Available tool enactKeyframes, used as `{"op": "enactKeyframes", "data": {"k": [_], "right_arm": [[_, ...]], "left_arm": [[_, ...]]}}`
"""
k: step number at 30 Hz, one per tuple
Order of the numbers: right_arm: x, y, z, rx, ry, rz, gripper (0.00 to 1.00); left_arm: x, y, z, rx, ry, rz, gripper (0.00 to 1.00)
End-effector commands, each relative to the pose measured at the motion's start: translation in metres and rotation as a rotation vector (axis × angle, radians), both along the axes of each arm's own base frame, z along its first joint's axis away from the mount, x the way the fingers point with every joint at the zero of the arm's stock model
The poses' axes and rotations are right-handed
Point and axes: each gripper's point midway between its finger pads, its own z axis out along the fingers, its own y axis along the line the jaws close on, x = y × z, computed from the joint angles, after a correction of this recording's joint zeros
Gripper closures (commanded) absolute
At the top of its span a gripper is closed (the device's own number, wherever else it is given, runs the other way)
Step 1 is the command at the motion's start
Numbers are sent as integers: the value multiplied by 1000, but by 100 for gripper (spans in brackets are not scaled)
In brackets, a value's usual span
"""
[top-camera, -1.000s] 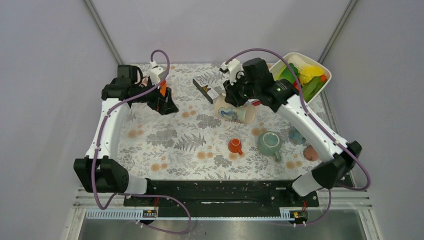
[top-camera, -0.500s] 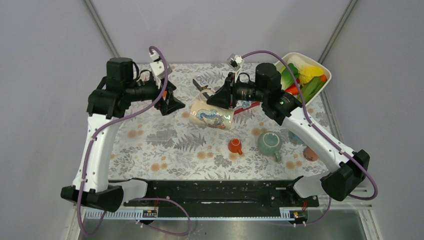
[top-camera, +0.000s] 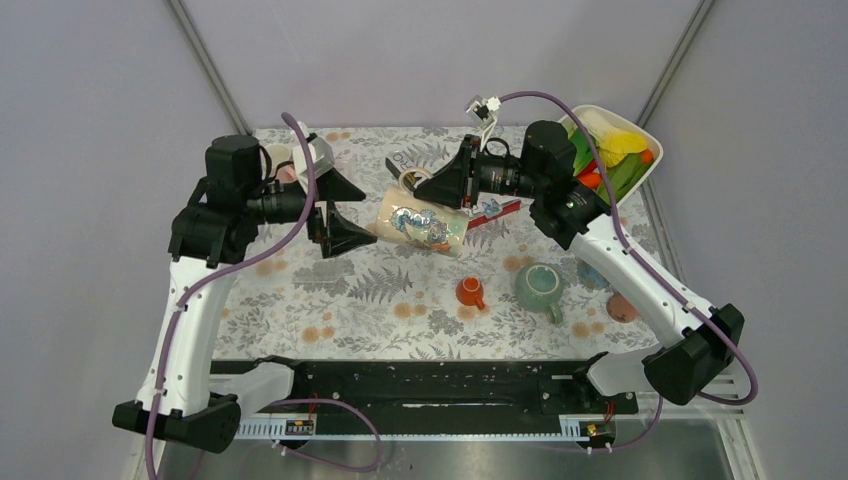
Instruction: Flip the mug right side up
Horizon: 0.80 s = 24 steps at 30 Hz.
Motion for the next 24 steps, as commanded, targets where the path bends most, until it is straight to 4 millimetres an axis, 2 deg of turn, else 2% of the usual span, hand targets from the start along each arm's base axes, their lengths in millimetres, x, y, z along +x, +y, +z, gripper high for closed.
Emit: {"op": "enactKeyframes", "data": {"k": [1, 4, 6, 8, 9, 11, 12, 14, 15, 17, 18, 19, 21, 24], "right_arm": [[-20, -13, 82, 181, -165, 1, 100], [-18, -12, 81, 182, -164, 0, 100], [-16, -12, 82, 187, -165, -6, 100], [-15, -11, 81, 186, -164, -10, 100], [-14, -11, 80, 184, -163, -14, 100], [-10, -11, 75, 173, -157, -27, 100], [-7, -11, 71, 162, -151, -43, 100], [4, -13, 56, 130, -123, -98, 97], [10, -14, 48, 110, -114, -132, 76], [25, -19, 25, 37, -87, -212, 26], [33, -23, 13, -10, -83, -258, 5], [41, -29, 3, -49, -78, -311, 1], [55, -40, -14, -115, -78, -408, 1], [69, -56, -36, -215, -89, -509, 1]], "left_arm": [[-9, -23, 14, -86, 37, -127, 1], [-15, -37, 5, -85, 93, -175, 9], [-19, -45, -2, -82, 144, -203, 21], [-23, -50, -8, -81, 184, -230, 37], [-24, -51, -8, -81, 195, -233, 51], [-19, -52, -7, -74, 205, -200, 91], [-13, -51, -5, -69, 203, -165, 100], [-2, -47, -2, -63, 190, -84, 100], [7, -45, -2, -64, 193, -29, 100], [26, -37, -5, -47, 186, 85, 100], [35, -31, -9, -32, 189, 142, 100], [44, -24, -13, -10, 191, 201, 100], [63, -5, -28, 85, 134, 298, 100], [95, 43, -56, 291, 28, 462, 100]]}}
